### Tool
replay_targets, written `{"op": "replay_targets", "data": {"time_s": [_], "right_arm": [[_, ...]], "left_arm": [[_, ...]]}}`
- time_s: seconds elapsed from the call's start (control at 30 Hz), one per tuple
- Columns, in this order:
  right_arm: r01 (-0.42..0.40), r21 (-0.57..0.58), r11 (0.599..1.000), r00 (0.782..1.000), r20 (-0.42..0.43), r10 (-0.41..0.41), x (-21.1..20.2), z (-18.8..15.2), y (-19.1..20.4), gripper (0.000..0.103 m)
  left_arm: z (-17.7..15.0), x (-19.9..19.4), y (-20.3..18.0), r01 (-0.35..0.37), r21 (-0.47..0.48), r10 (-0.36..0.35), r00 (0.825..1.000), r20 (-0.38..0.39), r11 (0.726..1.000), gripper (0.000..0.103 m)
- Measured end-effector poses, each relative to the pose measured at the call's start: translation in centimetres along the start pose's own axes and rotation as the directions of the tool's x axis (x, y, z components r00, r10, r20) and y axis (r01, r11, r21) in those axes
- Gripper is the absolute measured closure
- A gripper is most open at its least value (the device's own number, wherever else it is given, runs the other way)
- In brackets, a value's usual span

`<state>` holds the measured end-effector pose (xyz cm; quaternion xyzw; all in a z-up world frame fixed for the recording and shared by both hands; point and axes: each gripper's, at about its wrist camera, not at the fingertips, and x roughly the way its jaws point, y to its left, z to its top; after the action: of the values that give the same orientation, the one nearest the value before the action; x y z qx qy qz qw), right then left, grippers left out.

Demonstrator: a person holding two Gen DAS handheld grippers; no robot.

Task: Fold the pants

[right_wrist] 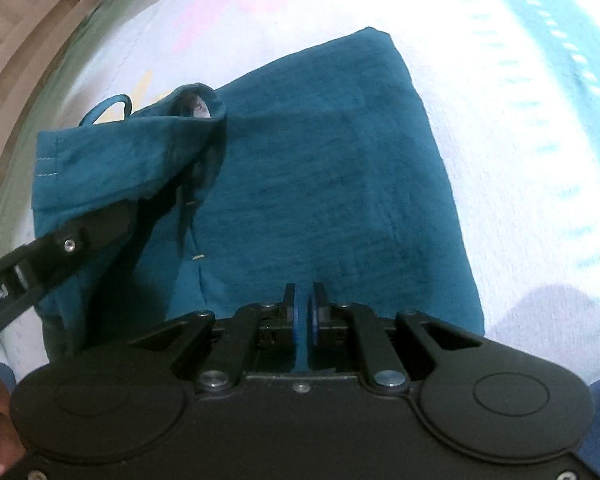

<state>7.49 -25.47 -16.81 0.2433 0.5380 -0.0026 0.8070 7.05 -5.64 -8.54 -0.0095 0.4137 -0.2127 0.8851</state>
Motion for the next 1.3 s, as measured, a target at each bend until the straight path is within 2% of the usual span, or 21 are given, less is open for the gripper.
{"op": "replay_targets", "data": {"time_s": [0.1,0.17,0.23,0.33,0.4,0.6,0.77,0.83,1.0,1.07,1.13,1.2,1.23,1.3], "right_arm": [[-0.019,0.017,1.000,1.000,-0.005,0.019,-0.5,-0.4,-0.4,0.094],[-0.031,0.028,0.999,0.999,-0.008,0.031,-1.3,-0.4,-1.5,0.096],[-0.040,0.042,0.998,0.999,-0.011,0.041,-1.5,-0.3,-1.9,0.097],[-0.050,0.053,0.997,0.999,-0.011,0.050,-1.3,-0.2,-2.5,0.098],[-0.050,0.055,0.997,0.999,-0.009,0.050,-1.5,-0.2,-2.6,0.098],[-0.056,0.061,0.997,0.998,-0.006,0.057,-1.9,0.0,-3.2,0.101],[-0.061,0.062,0.996,0.998,0.005,0.061,-2.1,0.0,-3.3,0.099],[-0.068,0.045,0.997,0.997,0.040,0.066,-3.1,0.3,-3.2,0.083],[-0.077,0.085,0.993,0.993,0.098,0.069,-5.3,1.6,-4.4,0.082],[-0.101,0.124,0.987,0.991,0.100,0.089,-6.0,1.9,-5.3,0.077],[-0.155,0.187,0.970,0.985,0.111,0.136,-6.8,1.9,-6.3,0.053],[-0.226,0.258,0.939,0.971,0.131,0.198,-7.4,1.7,-7.1,0.039],[-0.256,0.291,0.922,0.965,0.134,0.225,-7.5,1.6,-7.3,0.033],[-0.292,0.323,0.900,0.956,0.118,0.267,-7.1,1.5,-7.4,0.032]], "left_arm": [[-0.4,0.0,-1.6,-0.038,0.097,0.040,0.999,-0.013,0.995,0.082],[-0.8,0.0,-2.8,-0.074,0.189,0.077,0.997,-0.010,0.979,0.081],[-1.6,-0.2,-4.2,-0.114,0.292,0.117,0.993,0.010,0.949,0.078],[-2.5,-0.4,-5.8,-0.148,0.400,0.144,0.989,0.040,0.904,0.078],[-2.9,-0.5,-6.3,-0.137,0.417,0.129,0.991,0.047,0.899,0.078],[-3.3,-1.3,-6.1,-0.049,0.382,0.042,0.999,0.027,0.923,0.078],[-3.3,-1.4,-6.4,-0.028,0.384,0.020,0.999,0.026,0.923,0.076],[-3.3,-0.8,-6.2,-0.022,0.377,0.018,1.000,0.013,0.926,0.076],[-3.7,0.4,-4.9,0.035,0.294,-0.022,0.999,-0.049,0.955,0.075],[-3.9,1.0,-4.0,0.069,0.234,-0.053,0.996,-0.073,0.970,0.075],[-4.2,1.3,-3.3,0.080,0.202,-0.064,0.994,-0.085,0.976,0.075],[-4.6,1.6,-3.1,0.069,0.199,-0.053,0.995,-0.083,0.977,0.075],[-4.7,1.6,-3.0,0.066,0.201,-0.051,0.995,-0.082,0.977,0.075],[-5.1,1.7,-3.1,0.066,0.202,-0.050,0.995,-0.086,0.977,0.075]]}}
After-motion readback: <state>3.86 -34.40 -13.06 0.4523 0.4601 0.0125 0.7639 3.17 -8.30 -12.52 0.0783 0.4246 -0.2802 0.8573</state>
